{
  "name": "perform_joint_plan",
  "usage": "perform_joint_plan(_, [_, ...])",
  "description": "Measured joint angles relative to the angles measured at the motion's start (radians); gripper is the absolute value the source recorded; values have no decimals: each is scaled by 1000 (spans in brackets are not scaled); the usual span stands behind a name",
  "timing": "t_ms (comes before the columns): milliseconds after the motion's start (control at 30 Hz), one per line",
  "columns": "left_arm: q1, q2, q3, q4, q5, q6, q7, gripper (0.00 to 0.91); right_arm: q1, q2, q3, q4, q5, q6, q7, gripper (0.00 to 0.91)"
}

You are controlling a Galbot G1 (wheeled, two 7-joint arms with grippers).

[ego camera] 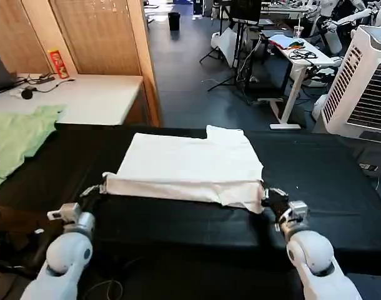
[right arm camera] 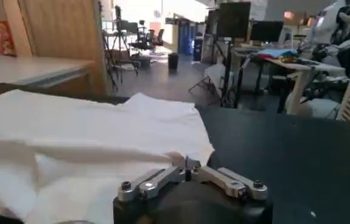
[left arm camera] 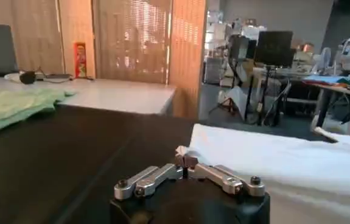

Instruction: Fold and organize the clothes.

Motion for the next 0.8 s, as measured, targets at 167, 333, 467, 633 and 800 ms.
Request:
perform_joint_plan(167, [-32,0,20,32,10,0,0,0,72,-6,-32,-61,8,2,-12,49])
perform_joint_plan(333, [-53,0,33,56,19,4,0,0,132,-6,-66,-113,21,2,-14,49])
perform_joint_plan(467, [-79,-3,48,82,24,5,-4,0,152,-15,-72,-128,52,-1,-29,59])
perform_joint_plan(633, [-110,-1,64,108,22,19,-2,878,137,-34,-61,-107,99,-58,-45,878])
perform_joint_plan(800, [-112,4,68,107,22,30,-1,878,61,-59,-30,-16,131,-107,-31,878])
